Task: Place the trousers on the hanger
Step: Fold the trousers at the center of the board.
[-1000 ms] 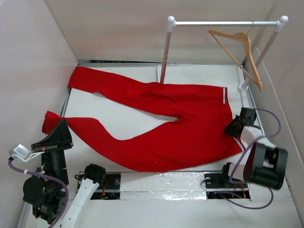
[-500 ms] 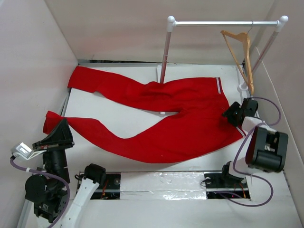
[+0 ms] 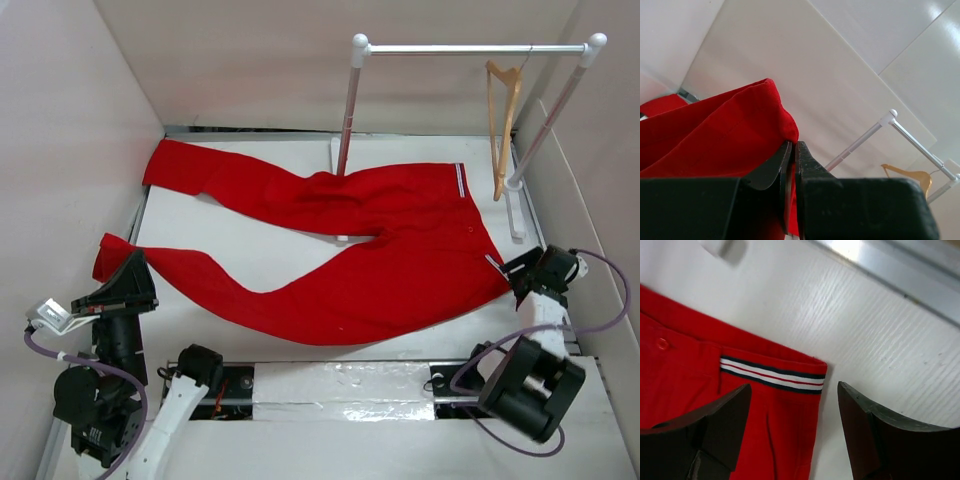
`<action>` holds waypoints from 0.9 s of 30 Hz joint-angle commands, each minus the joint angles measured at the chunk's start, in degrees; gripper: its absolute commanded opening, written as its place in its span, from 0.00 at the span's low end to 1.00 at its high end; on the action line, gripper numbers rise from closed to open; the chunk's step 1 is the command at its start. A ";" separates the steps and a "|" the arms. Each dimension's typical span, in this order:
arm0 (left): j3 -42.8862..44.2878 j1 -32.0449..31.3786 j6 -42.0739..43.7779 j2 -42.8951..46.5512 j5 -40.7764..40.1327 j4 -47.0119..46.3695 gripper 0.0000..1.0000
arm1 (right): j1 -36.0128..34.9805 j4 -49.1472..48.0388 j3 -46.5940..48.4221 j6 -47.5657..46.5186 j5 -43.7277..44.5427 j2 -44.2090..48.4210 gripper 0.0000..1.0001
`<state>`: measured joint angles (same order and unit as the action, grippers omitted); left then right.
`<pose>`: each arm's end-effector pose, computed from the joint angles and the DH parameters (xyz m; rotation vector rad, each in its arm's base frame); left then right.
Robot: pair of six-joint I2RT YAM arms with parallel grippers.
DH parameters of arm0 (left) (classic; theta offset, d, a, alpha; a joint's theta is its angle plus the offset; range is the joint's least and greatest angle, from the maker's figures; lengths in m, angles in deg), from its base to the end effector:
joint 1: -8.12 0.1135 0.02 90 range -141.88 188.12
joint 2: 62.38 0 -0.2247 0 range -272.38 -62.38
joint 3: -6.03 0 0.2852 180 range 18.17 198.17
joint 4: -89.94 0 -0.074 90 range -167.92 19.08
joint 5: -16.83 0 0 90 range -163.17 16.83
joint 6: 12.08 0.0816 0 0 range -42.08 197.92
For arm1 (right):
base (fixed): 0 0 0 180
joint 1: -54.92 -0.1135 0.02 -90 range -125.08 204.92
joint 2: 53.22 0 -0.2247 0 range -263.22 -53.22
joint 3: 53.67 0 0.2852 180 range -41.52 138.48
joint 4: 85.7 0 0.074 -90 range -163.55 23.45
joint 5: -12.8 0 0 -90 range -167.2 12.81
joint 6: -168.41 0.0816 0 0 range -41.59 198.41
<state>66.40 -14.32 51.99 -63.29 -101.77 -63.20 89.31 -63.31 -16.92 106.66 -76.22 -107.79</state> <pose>0.0731 0.0121 0.4412 -0.4906 0.9750 -0.5103 0.2303 -0.1593 0.1089 1.1896 1.9376 -0.0759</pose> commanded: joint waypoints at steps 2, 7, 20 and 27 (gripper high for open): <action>0.29 -0.42 1.06 2.66 -0.49 -4.09 0.00 | 0.32 0.58 4.30 -2.93 -6.22 -9.14 0.76; 0.38 -0.42 1.06 2.23 -0.67 -4.00 0.00 | 0.32 -0.39 6.60 -2.33 -8.97 -14.77 0.64; 3.19 -0.42 0.01 1.43 -6.90 -3.03 0.00 | 1.82 23.46 14.66 2.07 5.87 23.45 0.00; 7.41 -2.52 0.80 -2.96 -10.69 -1.19 0.00 | 0.16 34.66 23.73 1.11 19.05 26.26 0.00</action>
<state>70.82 -16.04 52.12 -63.88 -109.73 -62.00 90.32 -34.66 2.60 107.99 -67.74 -82.43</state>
